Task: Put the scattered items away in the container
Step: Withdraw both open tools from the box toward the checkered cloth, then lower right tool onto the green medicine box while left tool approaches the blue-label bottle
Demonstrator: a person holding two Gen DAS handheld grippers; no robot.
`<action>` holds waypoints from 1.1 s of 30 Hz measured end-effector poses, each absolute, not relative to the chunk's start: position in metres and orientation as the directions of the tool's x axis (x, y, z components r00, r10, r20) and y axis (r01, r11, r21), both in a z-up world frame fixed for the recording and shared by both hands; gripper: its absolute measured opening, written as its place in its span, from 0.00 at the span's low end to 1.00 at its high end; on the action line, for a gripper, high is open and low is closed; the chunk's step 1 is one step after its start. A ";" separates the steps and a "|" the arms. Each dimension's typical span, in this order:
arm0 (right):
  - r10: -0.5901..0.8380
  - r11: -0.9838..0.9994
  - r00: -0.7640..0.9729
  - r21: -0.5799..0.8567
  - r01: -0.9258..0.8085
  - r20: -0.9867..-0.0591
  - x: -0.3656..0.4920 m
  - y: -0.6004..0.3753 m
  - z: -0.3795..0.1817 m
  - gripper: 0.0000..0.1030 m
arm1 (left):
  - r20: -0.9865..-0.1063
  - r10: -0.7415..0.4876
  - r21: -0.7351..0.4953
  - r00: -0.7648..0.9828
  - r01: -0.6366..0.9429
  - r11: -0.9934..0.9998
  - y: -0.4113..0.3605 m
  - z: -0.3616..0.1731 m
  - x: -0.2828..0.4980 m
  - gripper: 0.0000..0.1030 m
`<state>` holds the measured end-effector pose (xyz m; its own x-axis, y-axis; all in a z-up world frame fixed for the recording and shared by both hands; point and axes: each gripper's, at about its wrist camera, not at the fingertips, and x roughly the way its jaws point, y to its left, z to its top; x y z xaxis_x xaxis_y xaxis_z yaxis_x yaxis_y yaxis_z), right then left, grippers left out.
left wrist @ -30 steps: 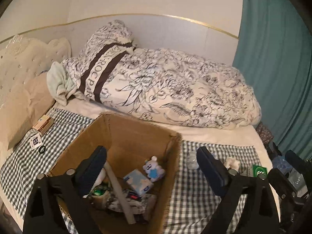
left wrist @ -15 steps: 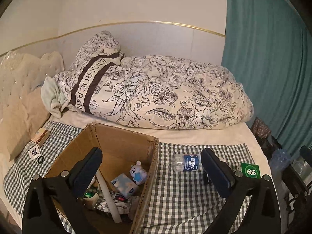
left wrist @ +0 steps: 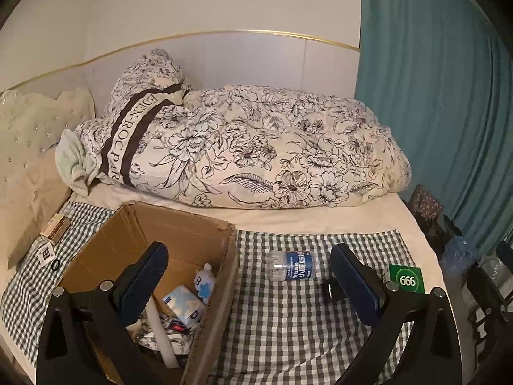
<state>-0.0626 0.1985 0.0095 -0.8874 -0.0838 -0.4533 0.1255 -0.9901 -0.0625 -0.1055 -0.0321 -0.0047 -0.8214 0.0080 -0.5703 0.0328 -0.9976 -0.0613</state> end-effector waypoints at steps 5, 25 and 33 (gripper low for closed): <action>-0.031 -0.994 -0.882 -0.079 0.078 -0.470 -0.074 0.214 -0.002 1.00 | -0.584 0.020 -0.060 -0.811 0.018 -0.998 -0.019 -0.014 -0.119 1.00; 0.127 -0.991 -0.786 -0.104 -0.081 -0.605 -0.125 0.264 -0.076 1.00 | -0.670 0.069 -0.047 -0.739 -0.051 -0.998 0.026 -0.077 -0.177 1.00; 0.134 -0.991 -0.728 -0.103 -0.087 -0.673 -0.141 0.269 -0.118 1.00 | -0.717 0.098 -0.057 -0.690 -0.082 -0.995 0.046 -0.119 -0.206 1.00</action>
